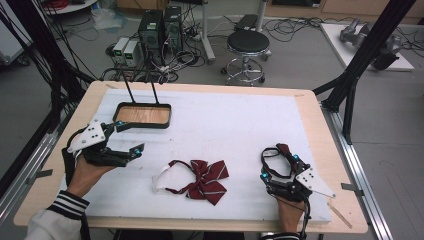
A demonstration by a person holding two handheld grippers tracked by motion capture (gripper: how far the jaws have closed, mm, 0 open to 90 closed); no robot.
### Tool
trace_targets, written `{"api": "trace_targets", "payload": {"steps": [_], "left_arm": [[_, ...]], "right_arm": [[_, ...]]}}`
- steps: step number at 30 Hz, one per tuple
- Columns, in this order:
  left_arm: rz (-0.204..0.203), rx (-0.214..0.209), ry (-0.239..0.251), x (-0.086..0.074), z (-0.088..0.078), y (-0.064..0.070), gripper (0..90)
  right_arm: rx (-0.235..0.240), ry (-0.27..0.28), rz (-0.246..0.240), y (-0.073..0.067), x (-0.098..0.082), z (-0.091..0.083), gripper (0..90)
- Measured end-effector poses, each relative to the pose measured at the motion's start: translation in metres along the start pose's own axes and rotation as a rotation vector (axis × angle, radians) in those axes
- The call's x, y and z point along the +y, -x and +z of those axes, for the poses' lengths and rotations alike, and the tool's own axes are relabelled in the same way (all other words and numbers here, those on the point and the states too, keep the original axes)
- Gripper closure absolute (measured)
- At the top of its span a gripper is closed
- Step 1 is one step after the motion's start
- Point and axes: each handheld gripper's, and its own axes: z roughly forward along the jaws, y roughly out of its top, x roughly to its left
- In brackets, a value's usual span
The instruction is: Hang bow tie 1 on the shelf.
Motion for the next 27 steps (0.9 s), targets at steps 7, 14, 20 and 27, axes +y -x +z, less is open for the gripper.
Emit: {"api": "trace_targets", "payload": {"steps": [7, 14, 20, 27], "left_arm": [[0.04, -0.072, -0.043, 0.014, 0.019, 0.009, 15.9], [0.084, -0.166, -0.111, 0.021, 0.041, 0.025, 16.0], [0.097, -0.239, -0.167, 0.022, 0.061, 0.036, 16.0], [0.133, -0.303, -0.251, 0.025, 0.083, 0.048, 16.1]], "right_arm": [[-0.001, 0.004, -0.003, 0.0, 0.0, 0.0, 2.9], [0.0, 0.004, -0.002, 0.0, 0.0, 0.0, 2.9], [0.0, 0.005, -0.003, 0.0, 0.0, 0.0, 2.9], [0.001, 0.004, -0.002, 0.001, 0.0, 0.0, 3.0]]}}
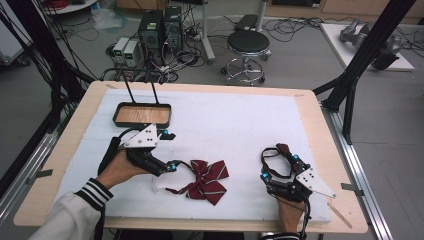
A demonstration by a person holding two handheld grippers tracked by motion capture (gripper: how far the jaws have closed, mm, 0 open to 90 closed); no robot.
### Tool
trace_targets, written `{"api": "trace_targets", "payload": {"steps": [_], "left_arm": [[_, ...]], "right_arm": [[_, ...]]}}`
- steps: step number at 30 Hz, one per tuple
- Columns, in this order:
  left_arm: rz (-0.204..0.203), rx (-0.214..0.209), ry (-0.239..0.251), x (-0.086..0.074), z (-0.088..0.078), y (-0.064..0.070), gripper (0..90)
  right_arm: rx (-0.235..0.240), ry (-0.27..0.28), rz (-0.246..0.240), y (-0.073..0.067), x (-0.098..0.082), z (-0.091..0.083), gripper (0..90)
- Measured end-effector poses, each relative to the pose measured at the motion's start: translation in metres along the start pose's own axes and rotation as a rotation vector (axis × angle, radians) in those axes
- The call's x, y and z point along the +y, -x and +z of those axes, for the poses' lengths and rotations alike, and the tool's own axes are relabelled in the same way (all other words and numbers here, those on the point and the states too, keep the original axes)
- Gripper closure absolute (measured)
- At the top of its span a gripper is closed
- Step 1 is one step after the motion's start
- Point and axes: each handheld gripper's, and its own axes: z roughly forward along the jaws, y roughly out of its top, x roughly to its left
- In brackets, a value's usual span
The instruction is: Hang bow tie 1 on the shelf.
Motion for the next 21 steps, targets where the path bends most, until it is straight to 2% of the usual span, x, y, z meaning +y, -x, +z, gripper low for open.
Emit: {"api": "trace_targets", "payload": {"steps": [8, 11, 21], "left_arm": [[0.035, -0.056, -0.09, 0.011, 0.022, 0.004, 16.2], [0.056, -0.088, -0.14, 0.014, 0.031, 0.008, 16.9], [0.095, -0.137, -0.267, 0.015, 0.056, 0.016, 17.6]], "right_arm": [[0.0, 0.003, -0.004, 0.0, 0.0, 0.0, 3.0], [0.0, 0.004, -0.005, 0.0, 0.0, 0.0, 3.0], [0.0, 0.002, -0.004, 0.0, 0.0, 0.0, 2.9]]}}
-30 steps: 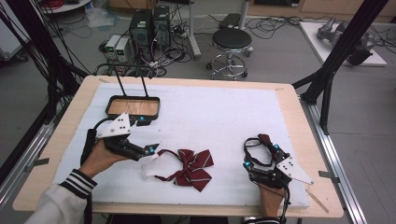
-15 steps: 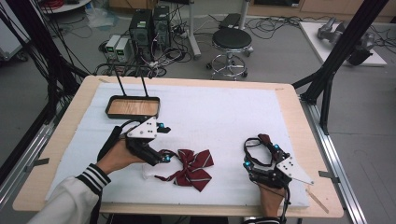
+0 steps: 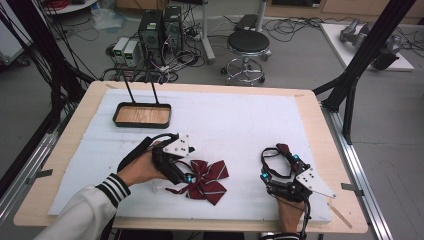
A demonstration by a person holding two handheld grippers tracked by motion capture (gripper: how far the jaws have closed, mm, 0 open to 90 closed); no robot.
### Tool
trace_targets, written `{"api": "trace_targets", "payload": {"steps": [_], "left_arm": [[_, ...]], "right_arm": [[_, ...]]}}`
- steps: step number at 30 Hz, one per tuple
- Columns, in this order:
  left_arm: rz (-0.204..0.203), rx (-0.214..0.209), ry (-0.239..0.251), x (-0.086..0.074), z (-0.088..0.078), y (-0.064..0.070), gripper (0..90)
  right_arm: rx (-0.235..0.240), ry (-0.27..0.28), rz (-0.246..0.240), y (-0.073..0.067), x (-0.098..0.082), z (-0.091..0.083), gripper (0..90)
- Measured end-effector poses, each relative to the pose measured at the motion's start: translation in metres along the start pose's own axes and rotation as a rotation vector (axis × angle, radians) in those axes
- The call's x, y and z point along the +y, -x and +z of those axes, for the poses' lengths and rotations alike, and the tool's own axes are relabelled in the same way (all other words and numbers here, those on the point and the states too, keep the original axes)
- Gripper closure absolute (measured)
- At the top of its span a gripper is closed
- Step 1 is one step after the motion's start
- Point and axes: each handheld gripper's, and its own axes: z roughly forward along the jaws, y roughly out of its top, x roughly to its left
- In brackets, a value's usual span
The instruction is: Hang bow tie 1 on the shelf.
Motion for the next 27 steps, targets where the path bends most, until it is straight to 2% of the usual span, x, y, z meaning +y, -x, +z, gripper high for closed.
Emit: {"api": "trace_targets", "payload": {"steps": [6, 14, 22, 27], "left_arm": [[0.009, -0.031, -0.036, 0.003, 0.01, 0.002, 17.6], [0.033, -0.07, -0.118, 0.005, 0.027, 0.003, 17.8], [0.036, -0.076, -0.177, 0.007, 0.042, 0.005, 18.5], [0.065, -0.101, -0.243, 0.007, 0.05, 0.007, 21.3]], "right_arm": [[-0.001, 0.002, -0.003, 0.0, 0.0, 0.0, 2.9], [0.0, -0.001, 0.002, 0.0, 0.0, 0.0, 3.0], [0.0, 0.002, 0.002, 0.0, 0.0, 0.0, 3.0], [0.0, 0.003, 0.004, 0.0, 0.0, 0.0, 3.0]]}}
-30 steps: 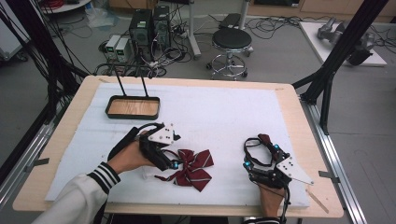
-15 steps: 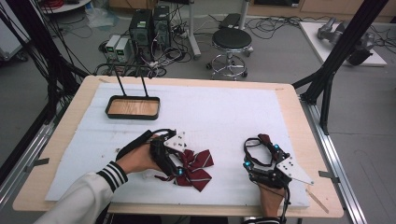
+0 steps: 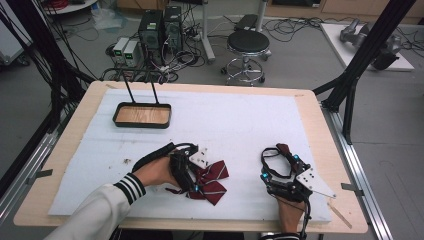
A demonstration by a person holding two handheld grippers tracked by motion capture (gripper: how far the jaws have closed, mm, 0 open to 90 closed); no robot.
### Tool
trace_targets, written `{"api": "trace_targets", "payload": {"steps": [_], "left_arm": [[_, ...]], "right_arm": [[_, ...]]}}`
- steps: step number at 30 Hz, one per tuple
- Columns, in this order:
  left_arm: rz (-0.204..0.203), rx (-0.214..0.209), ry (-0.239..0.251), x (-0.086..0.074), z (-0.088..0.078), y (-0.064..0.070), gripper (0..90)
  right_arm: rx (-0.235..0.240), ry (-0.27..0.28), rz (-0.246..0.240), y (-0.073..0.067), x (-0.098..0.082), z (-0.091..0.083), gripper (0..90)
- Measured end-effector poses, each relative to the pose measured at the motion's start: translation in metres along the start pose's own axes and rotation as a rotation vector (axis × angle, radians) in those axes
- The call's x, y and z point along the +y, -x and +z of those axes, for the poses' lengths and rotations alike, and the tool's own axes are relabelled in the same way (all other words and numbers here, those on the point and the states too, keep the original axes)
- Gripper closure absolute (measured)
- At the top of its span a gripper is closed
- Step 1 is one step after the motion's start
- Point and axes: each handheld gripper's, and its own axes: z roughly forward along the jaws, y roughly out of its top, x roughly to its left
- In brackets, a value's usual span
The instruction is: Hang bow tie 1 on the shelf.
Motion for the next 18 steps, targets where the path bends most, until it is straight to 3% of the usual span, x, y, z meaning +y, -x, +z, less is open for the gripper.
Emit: {"api": "trace_targets", "payload": {"steps": [12, 18], "left_arm": [[0.05, -0.012, -0.083, 0.0076, 0.0081, 0.001, 29.3], [0.041, -0.014, -0.121, 0.0088, 0.0082, 0.0001, 30.5]], "right_arm": [[-0.001, 0.0, 0.002, 0.0, -0.0001, -0.0002, 2.9], [-0.002, 0.0, 0.003, 0.0, 0.0, -0.0002, 2.9]]}}
